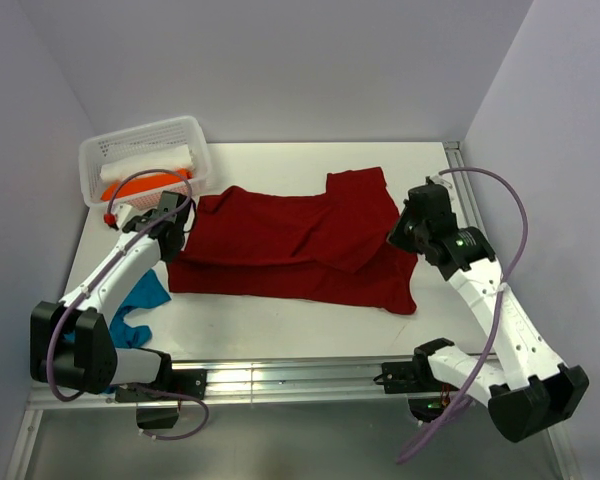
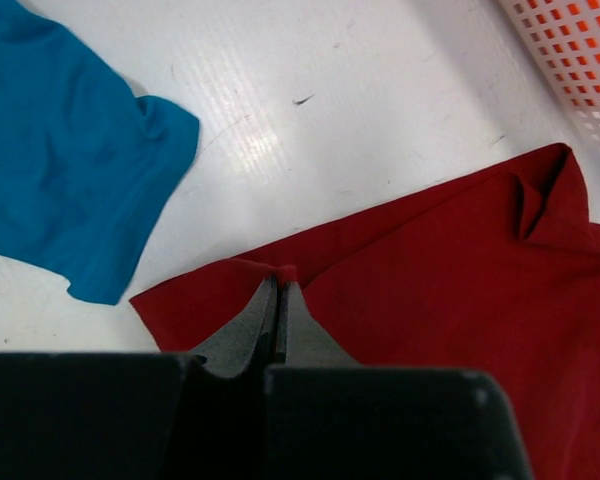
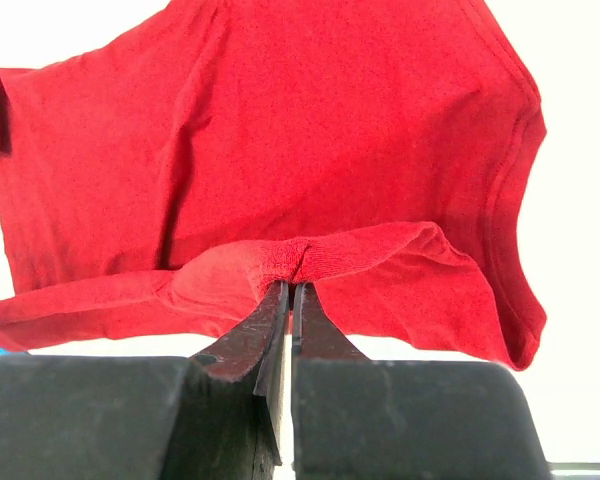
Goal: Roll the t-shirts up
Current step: Fold the tshirt
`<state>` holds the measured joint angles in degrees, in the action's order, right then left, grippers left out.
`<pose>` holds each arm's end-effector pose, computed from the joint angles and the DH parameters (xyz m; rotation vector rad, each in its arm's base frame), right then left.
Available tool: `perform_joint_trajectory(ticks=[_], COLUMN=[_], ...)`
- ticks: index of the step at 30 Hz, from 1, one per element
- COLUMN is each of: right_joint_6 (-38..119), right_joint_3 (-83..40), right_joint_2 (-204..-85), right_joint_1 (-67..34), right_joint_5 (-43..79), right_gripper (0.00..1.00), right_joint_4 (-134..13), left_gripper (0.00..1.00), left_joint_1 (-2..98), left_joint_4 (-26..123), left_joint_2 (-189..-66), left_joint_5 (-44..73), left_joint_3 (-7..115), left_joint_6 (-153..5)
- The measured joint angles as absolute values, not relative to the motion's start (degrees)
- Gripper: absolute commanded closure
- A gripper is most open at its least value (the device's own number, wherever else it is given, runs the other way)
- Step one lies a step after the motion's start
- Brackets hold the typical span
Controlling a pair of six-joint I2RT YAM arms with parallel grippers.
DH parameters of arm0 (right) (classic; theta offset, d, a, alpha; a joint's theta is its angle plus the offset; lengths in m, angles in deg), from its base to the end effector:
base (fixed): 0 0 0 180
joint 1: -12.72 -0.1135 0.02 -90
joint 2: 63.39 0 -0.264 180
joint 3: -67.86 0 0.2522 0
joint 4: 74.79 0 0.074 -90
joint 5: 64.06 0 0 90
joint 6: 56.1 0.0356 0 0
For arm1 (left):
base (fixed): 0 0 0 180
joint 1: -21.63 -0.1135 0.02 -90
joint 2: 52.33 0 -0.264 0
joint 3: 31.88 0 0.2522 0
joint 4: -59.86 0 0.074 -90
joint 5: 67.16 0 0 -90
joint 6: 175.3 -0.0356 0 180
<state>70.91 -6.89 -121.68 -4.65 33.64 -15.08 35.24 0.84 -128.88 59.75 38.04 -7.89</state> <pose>0.1949 0.0560 0.3347 0.4658 2.2925 0.3219 0.2493 -0.0384 0.2478 -1.4086 1.9375 0.1910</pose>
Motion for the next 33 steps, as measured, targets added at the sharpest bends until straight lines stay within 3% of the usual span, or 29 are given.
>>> perform_joint_trajectory(ticks=[9,23,25,33], right_joint_6=[70.89,70.93,70.98,71.96], right_joint_3=[-5.41,-5.58,-5.60,-8.58], right_joint_2=[-118.51,-128.91,-129.78,-136.32], right_joint_1=[-4.65,-4.01,-3.31,-0.51], right_joint_5=[33.89,35.87,36.07,36.84], right_gripper=[1.00,1.00,1.00,1.00], right_joint_4=[-13.26,-15.54,-16.17,-19.56], left_gripper=[0.99,0.99,0.96,0.64], left_joint_1=[35.20,34.89,34.52,32.38], left_joint_4=[1.54,4.07,5.12,15.66], left_joint_2=[-127.13,-138.19,-139.07,-138.61], left_joint_5=[58.53,58.44,58.18,53.48], left_joint_3=[36.27,41.15,41.41,38.55], left_joint_6=[-8.11,-9.97,-10.80,-18.23])
